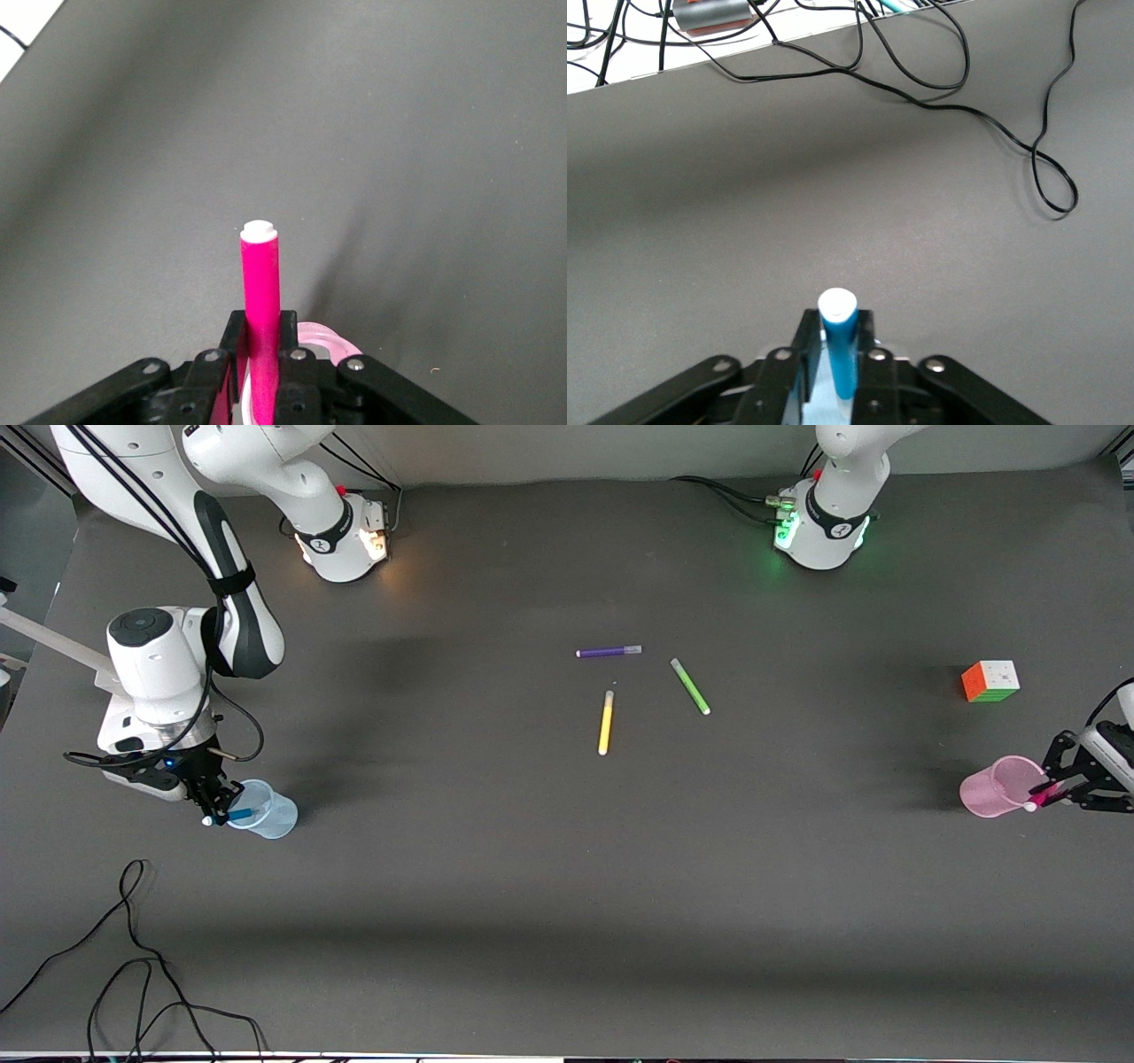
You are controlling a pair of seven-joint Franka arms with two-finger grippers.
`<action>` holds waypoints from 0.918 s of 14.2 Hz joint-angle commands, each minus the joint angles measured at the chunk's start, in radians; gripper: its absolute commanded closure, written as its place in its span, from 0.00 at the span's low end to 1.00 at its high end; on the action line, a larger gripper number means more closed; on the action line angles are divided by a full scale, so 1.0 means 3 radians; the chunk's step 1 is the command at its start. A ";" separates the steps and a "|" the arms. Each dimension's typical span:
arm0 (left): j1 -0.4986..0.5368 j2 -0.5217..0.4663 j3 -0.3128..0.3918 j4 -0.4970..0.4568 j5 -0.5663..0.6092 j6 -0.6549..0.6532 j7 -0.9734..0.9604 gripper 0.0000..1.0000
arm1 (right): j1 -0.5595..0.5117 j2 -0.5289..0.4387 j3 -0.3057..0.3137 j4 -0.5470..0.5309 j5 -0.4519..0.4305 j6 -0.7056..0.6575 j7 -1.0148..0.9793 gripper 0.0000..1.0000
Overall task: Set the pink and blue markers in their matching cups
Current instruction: 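Lower the blue marker into the blue cup while the left gripper lowers pink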
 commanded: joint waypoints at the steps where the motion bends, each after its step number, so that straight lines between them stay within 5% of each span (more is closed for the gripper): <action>1: 0.0042 0.0001 -0.0052 0.0003 -0.0139 -0.0026 0.0162 1.00 | 0.0054 -0.0013 -0.0046 0.0002 -0.0081 0.0013 0.0046 0.00; 7: 0.0042 0.0047 -0.0052 0.0003 -0.0149 -0.0037 0.0182 1.00 | 0.0054 -0.0125 -0.0051 0.0073 -0.0081 -0.0196 0.0031 0.00; 13: 0.0109 0.0195 -0.0052 0.0003 -0.0532 -0.0169 0.0622 1.00 | 0.0069 -0.0401 0.0000 0.0767 -0.0081 -0.1737 0.0031 0.00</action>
